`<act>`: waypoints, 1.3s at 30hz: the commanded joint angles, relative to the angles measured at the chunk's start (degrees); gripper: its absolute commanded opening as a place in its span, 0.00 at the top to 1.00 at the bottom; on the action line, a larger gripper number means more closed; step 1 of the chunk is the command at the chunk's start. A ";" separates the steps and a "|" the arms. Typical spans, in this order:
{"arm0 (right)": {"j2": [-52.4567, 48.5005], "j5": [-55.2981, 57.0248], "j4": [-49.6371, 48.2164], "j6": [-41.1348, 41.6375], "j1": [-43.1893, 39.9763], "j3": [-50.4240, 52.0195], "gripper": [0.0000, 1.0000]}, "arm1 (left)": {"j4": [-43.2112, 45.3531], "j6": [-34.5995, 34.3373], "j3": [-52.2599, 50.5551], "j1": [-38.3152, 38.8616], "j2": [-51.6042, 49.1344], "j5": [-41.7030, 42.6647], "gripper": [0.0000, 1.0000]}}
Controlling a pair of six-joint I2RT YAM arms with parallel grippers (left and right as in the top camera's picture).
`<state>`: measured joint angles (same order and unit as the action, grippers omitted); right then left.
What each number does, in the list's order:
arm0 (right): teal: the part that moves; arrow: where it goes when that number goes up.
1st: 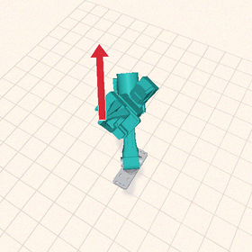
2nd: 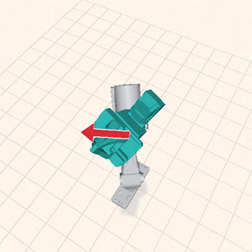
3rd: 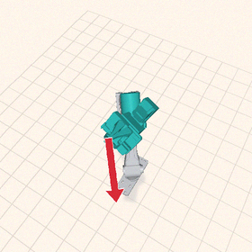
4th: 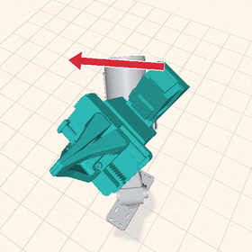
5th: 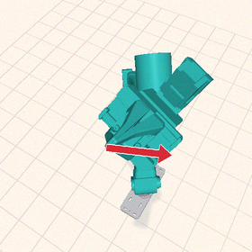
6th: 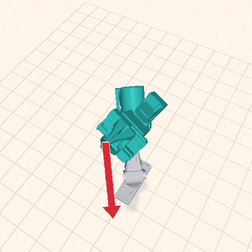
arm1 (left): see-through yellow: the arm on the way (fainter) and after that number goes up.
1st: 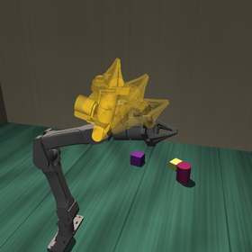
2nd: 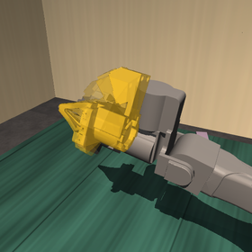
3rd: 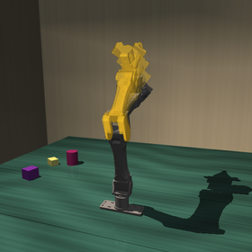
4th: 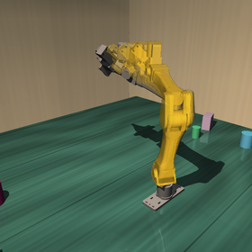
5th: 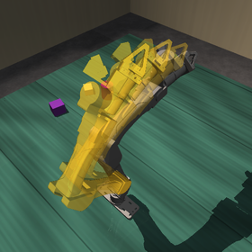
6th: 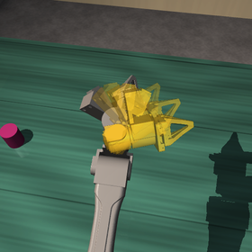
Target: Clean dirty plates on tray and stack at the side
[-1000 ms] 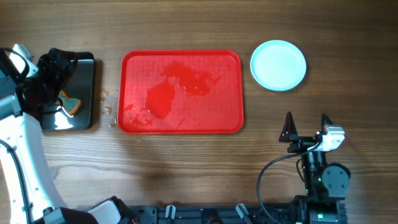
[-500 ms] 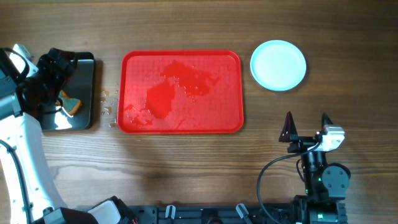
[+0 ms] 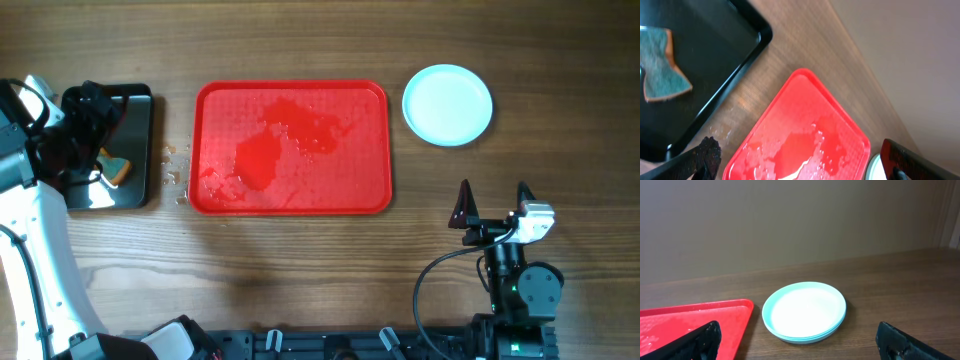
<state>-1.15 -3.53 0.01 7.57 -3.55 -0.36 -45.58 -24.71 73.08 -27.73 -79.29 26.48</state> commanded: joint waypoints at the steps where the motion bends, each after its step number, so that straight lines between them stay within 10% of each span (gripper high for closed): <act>1: 0.57 1.01 -0.11 -0.72 -0.33 0.07 0.00 | -0.70 4.76 -1.38 3.52 0.07 -0.81 0.00; 12: 0.57 1.01 -0.11 -0.72 -0.33 0.07 0.00 | 23.41 15.54 -26.36 22.97 11.58 -14.97 0.00; 24: 0.57 1.01 -0.11 -0.72 -0.33 0.07 0.00 | 48.50 15.34 -56.33 24.20 29.88 -16.87 0.00; 39: 0.57 1.01 -0.11 -0.72 -0.33 0.07 0.00 | 53.55 15.34 -72.06 24.20 52.28 -16.98 0.00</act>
<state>-1.15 -3.33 0.03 7.57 -3.60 -0.36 7.60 -10.50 3.16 -3.70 -30.24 10.28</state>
